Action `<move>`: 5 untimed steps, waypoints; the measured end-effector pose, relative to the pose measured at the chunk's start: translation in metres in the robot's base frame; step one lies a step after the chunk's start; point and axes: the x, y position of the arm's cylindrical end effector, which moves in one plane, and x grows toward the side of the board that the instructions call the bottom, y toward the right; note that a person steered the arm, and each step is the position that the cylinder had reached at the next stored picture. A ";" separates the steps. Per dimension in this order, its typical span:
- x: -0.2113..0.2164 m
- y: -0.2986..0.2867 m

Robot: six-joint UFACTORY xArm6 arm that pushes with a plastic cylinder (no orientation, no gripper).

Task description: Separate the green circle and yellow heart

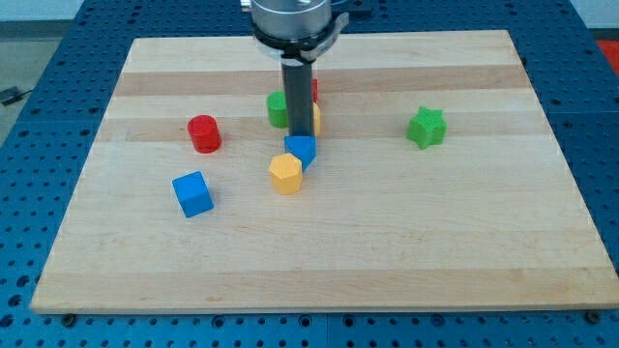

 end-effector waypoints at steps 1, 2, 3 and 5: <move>-0.008 0.007; -0.001 0.012; 0.013 0.000; -0.011 -0.025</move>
